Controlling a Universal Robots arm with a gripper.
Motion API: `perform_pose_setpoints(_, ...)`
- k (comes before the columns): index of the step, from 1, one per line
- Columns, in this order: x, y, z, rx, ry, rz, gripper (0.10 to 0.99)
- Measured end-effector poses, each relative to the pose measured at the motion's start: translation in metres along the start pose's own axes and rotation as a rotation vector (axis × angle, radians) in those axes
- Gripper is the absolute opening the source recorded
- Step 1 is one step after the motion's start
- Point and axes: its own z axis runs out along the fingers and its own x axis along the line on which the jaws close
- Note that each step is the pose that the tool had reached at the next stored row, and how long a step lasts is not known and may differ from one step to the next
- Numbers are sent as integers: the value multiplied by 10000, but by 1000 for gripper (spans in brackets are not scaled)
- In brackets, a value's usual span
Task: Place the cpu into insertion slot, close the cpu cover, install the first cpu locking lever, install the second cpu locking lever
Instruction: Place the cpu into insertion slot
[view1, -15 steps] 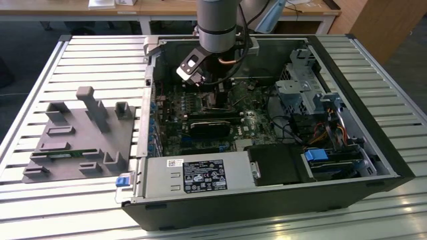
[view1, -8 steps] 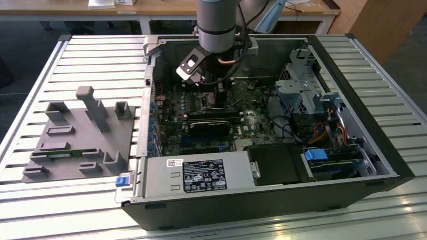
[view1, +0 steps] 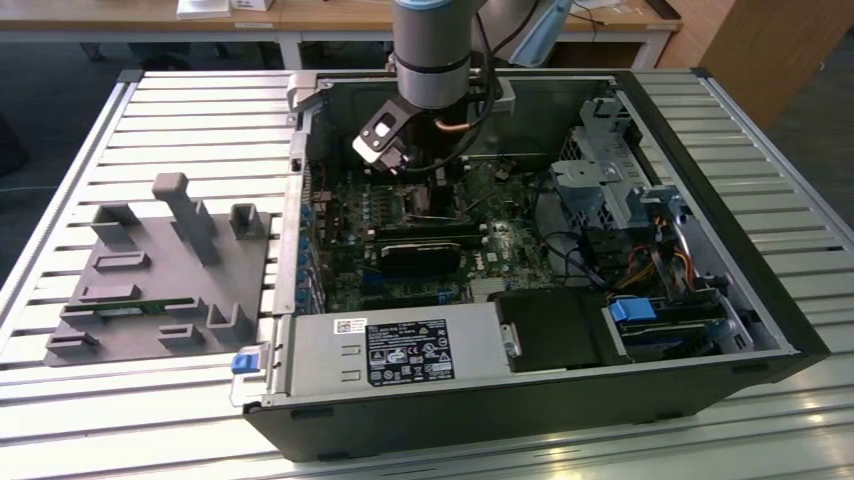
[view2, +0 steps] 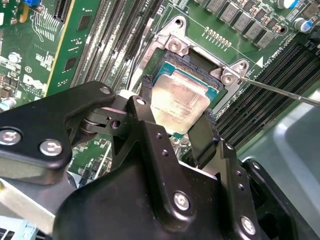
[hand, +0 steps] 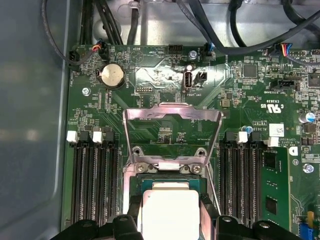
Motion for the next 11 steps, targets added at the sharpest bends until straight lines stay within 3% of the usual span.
perform_pose_setpoints(11,-1,-12,47,0,-4,24,541)
